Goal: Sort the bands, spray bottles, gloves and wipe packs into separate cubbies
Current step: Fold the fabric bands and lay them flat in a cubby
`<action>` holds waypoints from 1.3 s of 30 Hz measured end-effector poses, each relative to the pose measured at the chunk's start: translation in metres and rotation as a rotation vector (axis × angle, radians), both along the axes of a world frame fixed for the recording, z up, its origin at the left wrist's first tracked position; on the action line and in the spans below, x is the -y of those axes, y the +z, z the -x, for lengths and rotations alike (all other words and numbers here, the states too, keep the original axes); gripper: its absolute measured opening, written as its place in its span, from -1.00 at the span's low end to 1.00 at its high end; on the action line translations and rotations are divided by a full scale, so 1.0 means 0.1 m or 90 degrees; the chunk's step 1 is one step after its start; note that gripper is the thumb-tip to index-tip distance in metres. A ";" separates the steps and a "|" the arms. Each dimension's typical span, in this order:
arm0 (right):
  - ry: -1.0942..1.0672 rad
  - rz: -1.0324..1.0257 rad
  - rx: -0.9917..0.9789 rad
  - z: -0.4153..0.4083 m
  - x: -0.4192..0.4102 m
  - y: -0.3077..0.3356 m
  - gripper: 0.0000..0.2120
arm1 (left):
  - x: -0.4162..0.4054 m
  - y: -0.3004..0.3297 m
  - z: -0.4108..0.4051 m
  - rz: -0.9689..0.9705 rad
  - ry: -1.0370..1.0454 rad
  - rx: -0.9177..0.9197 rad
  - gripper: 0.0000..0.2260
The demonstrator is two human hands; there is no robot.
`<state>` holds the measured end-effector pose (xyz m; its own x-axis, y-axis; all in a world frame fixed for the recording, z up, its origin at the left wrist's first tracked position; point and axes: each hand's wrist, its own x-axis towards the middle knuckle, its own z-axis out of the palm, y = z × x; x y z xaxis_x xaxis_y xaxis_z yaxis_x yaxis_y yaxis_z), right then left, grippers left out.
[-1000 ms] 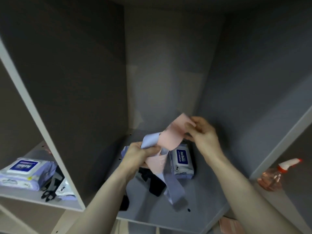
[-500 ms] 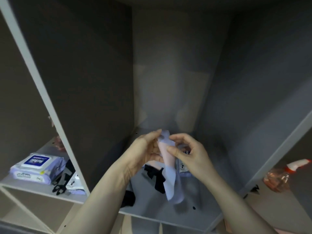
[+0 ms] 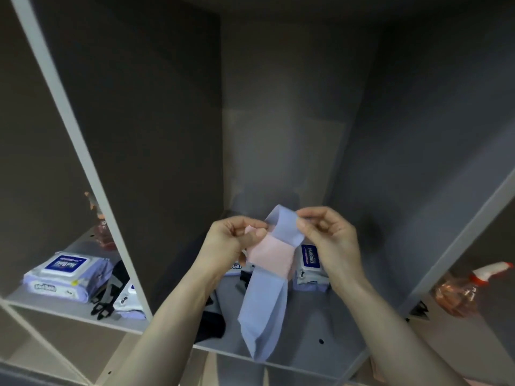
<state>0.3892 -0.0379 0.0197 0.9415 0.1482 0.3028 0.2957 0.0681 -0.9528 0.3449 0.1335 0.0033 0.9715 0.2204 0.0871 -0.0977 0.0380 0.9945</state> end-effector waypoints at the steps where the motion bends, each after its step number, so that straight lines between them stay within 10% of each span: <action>1: -0.015 -0.015 0.005 -0.02 0.02 0.00 -0.82 | -0.01 0.00 0.01 -0.005 0.009 0.006 -0.90; 11: -0.140 -0.060 -0.031 -0.12 0.11 -0.04 -0.63 | -0.16 -0.13 -0.03 0.055 0.218 0.027 -0.84; 14: -0.071 0.013 -0.054 -0.03 0.08 -0.03 -0.86 | -0.12 -0.07 -0.04 0.019 0.218 0.058 -0.83; 19: 0.037 0.383 -0.003 0.05 0.08 -0.10 -0.35 | -0.11 0.08 -0.08 0.009 0.231 0.096 -0.80; 24: 0.044 0.614 0.143 -0.07 0.19 -0.30 -0.73 | -0.21 0.10 -0.07 -0.060 0.298 0.100 -0.74; 35: -0.055 0.167 -0.143 -0.18 0.27 -0.08 -0.84 | -0.25 -0.15 0.01 -0.433 0.045 -0.114 -0.69; 39: -0.068 0.015 -0.256 -0.17 0.25 -0.05 -0.82 | -0.26 -0.18 0.03 -0.358 0.075 -0.089 -0.65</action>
<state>0.4062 -0.0626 0.0150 0.9945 0.0452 -0.0941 -0.0957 0.0336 -0.9948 0.3423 0.1596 -0.0145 0.9541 0.2843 0.0942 0.0643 -0.5018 0.8626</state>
